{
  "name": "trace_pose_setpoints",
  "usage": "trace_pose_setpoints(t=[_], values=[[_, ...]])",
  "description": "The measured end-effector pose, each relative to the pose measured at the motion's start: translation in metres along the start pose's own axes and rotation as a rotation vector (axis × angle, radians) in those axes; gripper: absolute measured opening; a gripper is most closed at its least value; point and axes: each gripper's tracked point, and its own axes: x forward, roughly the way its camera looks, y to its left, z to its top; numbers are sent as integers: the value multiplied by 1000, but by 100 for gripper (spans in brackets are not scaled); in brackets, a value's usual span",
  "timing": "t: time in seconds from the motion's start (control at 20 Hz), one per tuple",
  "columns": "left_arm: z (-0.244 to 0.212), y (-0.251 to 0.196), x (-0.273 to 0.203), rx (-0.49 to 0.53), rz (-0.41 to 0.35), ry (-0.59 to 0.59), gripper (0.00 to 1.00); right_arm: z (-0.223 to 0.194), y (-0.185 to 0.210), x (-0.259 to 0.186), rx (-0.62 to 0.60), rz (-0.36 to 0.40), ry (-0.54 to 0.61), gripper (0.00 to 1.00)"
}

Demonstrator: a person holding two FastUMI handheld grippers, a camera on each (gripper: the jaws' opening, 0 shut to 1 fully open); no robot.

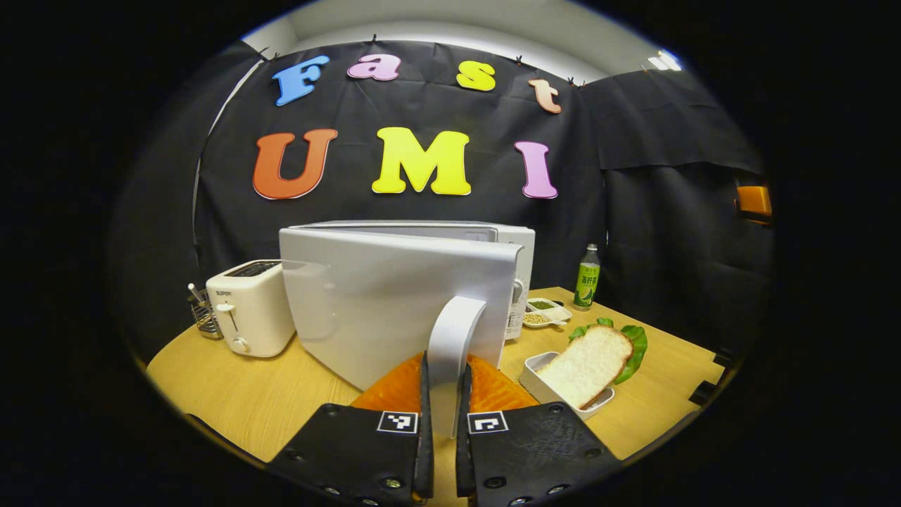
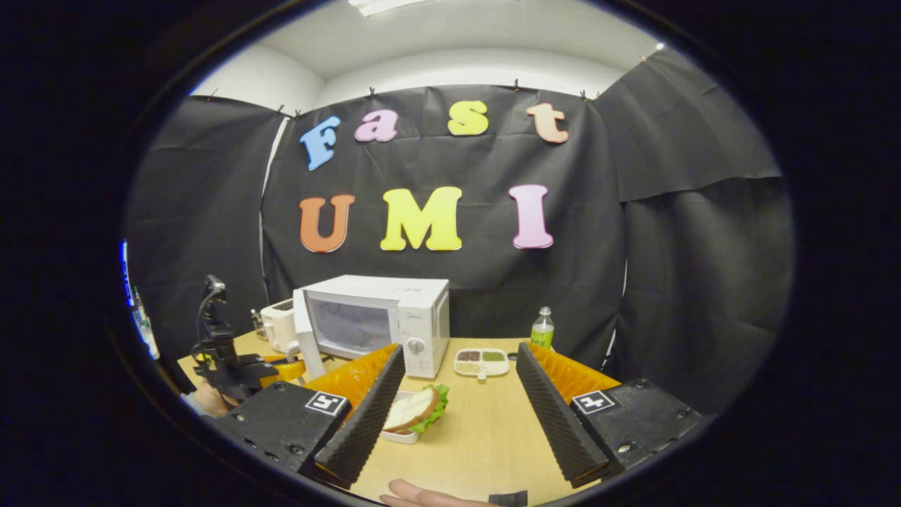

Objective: Open the microwave oven with the left hand, put the food in, and close the microwave oven.

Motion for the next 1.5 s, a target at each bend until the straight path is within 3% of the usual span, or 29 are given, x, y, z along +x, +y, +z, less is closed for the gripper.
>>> trace_pose_setpoints(t=[0.15, 0.2, 0.25, 0.3, 0.35, 0.4, 0.45, 0.5, 0.55, 0.6, 0.65, 0.7, 0.75, 0.85, 0.95, 1.0, 1.05, 1.1, 1.15, 1.2, 1.25, 1.3, 1.5], values=[[-6, 31, -29, 4, 46, 21, 11, -17, 9, 15, -7, 22, 59, 93], [-7, 40, -39, 7, 60, 19, 11, -21, 11, 21, -2, 29, 75, 100], [-7, 50, -46, 8, 73, 20, 12, -25, 11, 26, 1, 37, 90, 100], [-9, 61, -56, 2, 87, 17, 11, -28, 14, 32, 5, 57, 101, 93], [-10, 74, -64, -18, 107, 16, 13, -31, 17, 37, 10, 76, 112, 100], [-9, 91, -71, -33, 145, 9, 5, -34, 17, 42, 17, 89, 121, 93], [-8, 105, -80, -39, 166, 10, 19, -40, 14, 47, 26, 90, 138, 100], [-8, 116, -88, -40, 182, 9, 24, -46, 10, 53, 39, 86, 160, 100], [-5, 131, -95, -38, 212, 3, 29, -53, 9, 58, 54, 83, 189, 93], [-7, 146, -103, -43, 247, 9, 29, -60, 7, 63, 70, 84, 221, 93], [-12, 159, -113, -44, 281, 21, 34, -65, 8, 67, 82, 92, 250, 100], [-13, 173, -117, -49, 308, 24, 31, -69, 10, 72, 89, 104, 274, 93], [-13, 179, -122, -65, 310, 25, 65, -73, 11, 76, 92, 112, 296, 93], [-11, 184, -130, -71, 302, 23, 98, -83, 9, 88, 97, 123, 339, 93], [5, 187, -148, -30, 326, -8, 99, -96, 4, 104, 119, 128, 402, 93], [15, 185, -160, -21, 323, -32, 98, -105, 4, 112, 140, 140, 447, 100], [27, 181, -169, -29, 317, -62, 88, -112, 5, 118, 171, 156, 492, 93], [37, 177, -178, -42, 315, -76, 97, -118, 8, 126, 197, 180, 538, 100], [45, 177, -186, -51, 323, -80, 97, -125, 9, 131, 217, 206, 580, 92], [51, 176, -191, -50, 337, -88, 97, -130, 10, 136, 234, 225, 614, 92], [57, 176, -198, -43, 357, -91, 97, -136, 12, 143, 246, 251, 651, 100], [64, 178, -207, -38, 380, -103, 96, -142, 12, 148, 258, 273, 684, 90], [86, 177, -233, -86, 456, -134, 97, -161, 18, 168, 322, 375, 820, 90]])
